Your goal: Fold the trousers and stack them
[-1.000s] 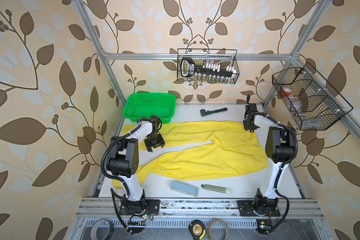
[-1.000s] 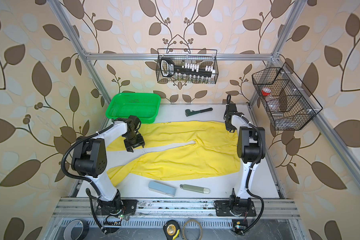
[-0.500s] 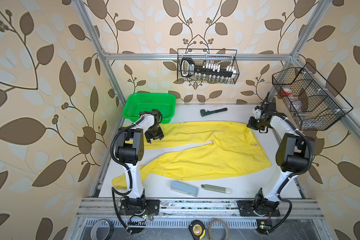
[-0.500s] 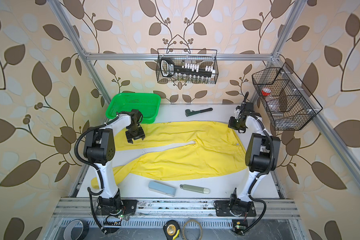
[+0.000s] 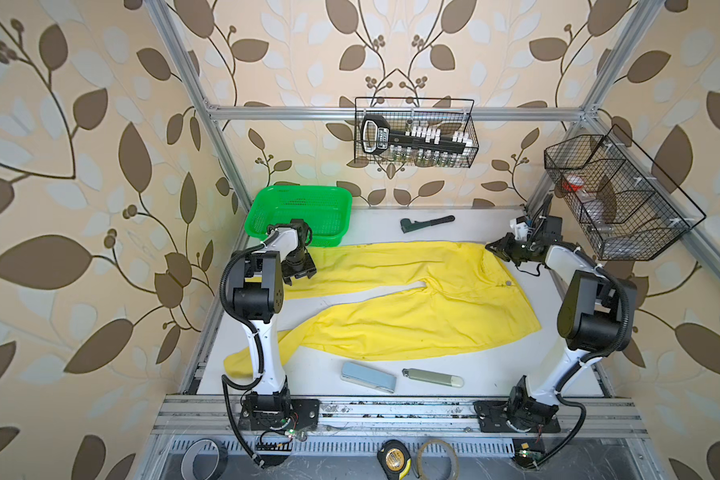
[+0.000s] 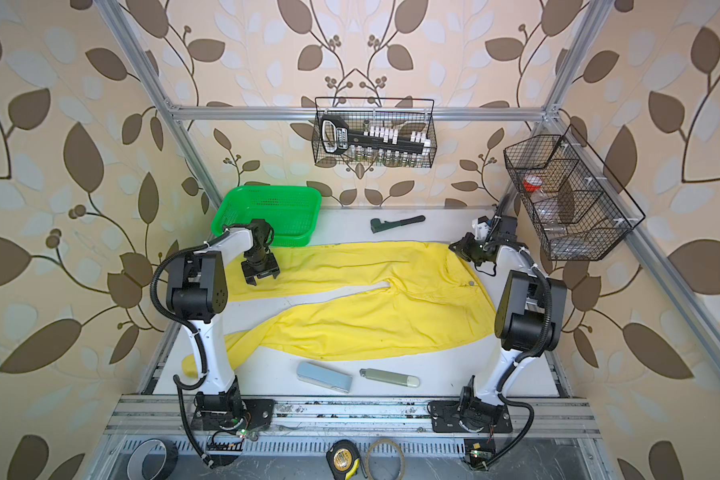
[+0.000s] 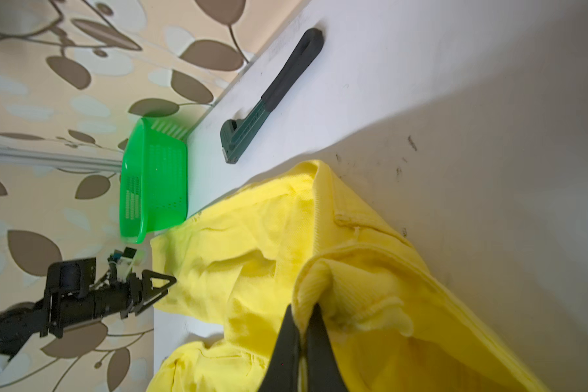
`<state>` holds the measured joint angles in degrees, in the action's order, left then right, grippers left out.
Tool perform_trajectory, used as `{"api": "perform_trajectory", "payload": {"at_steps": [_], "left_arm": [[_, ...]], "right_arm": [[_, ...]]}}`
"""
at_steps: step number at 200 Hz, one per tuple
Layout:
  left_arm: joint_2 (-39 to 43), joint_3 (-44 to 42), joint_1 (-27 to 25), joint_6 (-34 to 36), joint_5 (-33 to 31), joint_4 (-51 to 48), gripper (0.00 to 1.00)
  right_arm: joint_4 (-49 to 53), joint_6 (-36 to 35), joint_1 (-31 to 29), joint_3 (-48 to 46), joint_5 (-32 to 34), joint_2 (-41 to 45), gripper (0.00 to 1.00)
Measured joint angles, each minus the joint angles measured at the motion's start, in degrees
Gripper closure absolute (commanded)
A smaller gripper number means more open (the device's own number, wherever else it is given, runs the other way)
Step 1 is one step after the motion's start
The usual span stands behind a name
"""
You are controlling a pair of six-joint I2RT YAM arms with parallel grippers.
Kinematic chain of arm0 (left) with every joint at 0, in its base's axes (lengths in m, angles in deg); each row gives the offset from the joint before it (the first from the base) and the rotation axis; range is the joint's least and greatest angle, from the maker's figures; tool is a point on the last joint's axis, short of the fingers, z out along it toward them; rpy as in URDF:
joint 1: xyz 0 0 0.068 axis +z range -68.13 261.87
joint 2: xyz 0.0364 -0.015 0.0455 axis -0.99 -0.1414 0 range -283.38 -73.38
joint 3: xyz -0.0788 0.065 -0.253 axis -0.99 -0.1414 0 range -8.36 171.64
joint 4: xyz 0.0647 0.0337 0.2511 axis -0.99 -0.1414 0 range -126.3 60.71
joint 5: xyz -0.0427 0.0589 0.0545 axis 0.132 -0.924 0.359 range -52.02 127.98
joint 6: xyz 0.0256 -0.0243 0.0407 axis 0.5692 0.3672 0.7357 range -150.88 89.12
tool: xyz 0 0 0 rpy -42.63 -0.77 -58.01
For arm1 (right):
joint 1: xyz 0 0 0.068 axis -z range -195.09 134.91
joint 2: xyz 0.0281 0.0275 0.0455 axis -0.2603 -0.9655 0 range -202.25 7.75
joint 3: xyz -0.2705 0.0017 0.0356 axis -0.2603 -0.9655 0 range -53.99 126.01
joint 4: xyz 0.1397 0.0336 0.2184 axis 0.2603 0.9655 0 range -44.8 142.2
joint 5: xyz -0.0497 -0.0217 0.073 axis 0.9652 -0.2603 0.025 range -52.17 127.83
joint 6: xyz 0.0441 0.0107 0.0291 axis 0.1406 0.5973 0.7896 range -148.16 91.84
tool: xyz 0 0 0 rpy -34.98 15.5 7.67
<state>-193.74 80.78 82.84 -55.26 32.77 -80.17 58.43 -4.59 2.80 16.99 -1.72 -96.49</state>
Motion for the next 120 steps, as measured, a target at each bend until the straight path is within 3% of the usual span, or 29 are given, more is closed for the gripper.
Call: {"api": "perform_trajectory", "payload": {"at_steps": [39, 88, 120], "left_arm": [[0.57, -1.11, 1.99, 0.92, -1.11, 0.90, 0.37], [1.07, -1.86, 6.32, 2.45, -2.40, 1.14, 0.37], [1.01, -1.51, 6.54, 3.15, -2.43, 0.85, 0.37]], "right_arm": [[-18.43, 6.69, 0.31, -7.48, 3.63, 0.61, 1.00], [-27.47, 6.99, -0.74, -10.21, 9.86, 0.11, 0.99], [-32.00, 8.17, -1.20, -10.29, 12.85, -5.33, 0.98]]}}
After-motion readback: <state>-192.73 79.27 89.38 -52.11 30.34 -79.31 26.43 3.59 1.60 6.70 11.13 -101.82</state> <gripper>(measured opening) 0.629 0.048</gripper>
